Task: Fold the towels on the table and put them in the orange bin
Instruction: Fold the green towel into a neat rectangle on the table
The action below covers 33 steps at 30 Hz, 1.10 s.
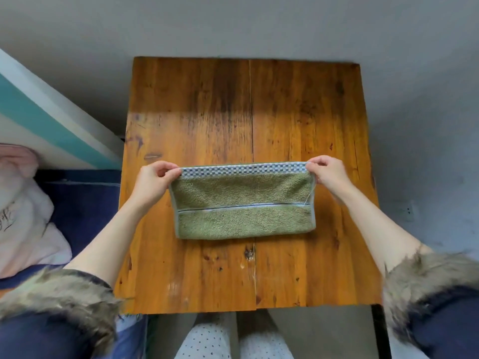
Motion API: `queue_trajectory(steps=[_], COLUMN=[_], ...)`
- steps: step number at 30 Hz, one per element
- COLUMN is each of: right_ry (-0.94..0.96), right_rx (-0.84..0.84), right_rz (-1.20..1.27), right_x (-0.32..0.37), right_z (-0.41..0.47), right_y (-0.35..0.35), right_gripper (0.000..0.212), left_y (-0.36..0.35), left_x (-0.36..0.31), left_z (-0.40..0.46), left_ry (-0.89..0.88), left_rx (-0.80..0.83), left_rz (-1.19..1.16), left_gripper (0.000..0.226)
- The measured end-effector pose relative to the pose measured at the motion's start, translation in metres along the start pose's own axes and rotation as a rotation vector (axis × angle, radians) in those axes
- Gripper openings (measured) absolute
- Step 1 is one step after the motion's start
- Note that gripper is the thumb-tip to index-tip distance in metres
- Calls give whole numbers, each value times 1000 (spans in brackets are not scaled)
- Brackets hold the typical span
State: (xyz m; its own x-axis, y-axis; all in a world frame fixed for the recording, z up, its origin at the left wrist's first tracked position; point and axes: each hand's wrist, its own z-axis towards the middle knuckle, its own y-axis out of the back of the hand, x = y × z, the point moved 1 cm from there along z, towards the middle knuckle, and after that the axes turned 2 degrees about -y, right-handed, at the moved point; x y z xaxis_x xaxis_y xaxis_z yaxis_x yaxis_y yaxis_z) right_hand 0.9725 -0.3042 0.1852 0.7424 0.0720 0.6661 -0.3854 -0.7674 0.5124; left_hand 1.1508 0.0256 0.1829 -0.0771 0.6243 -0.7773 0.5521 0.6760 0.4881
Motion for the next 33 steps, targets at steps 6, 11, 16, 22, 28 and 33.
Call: queue_trajectory(steps=[6, 11, 16, 22, 28, 33], right_ry=[-86, -148, -159, -127, -126, 226], right_rx=[-33, -86, -140, -245, -294, -420], right_rz=[43, 119, 179, 282, 223, -349], right_x=[-14, -29, -35, -30, -26, -28], right_z=[28, 36, 33, 34, 41, 10], right_y=[-22, -32, -31, -36, -49, -73], right_gripper=[7, 26, 23, 12, 23, 44], left_y=[-20, -31, -30, -34, -45, -66], left_x=[26, 40, 30, 26, 30, 20], left_z=[33, 42, 42, 39, 49, 23], left_ry=[100, 130, 1, -63, 20, -193], left_rx=[23, -72, -167, -208, -271, -332], left_rz=[72, 55, 39, 5, 175, 552], left_gripper=[11, 11, 4, 3, 14, 39])
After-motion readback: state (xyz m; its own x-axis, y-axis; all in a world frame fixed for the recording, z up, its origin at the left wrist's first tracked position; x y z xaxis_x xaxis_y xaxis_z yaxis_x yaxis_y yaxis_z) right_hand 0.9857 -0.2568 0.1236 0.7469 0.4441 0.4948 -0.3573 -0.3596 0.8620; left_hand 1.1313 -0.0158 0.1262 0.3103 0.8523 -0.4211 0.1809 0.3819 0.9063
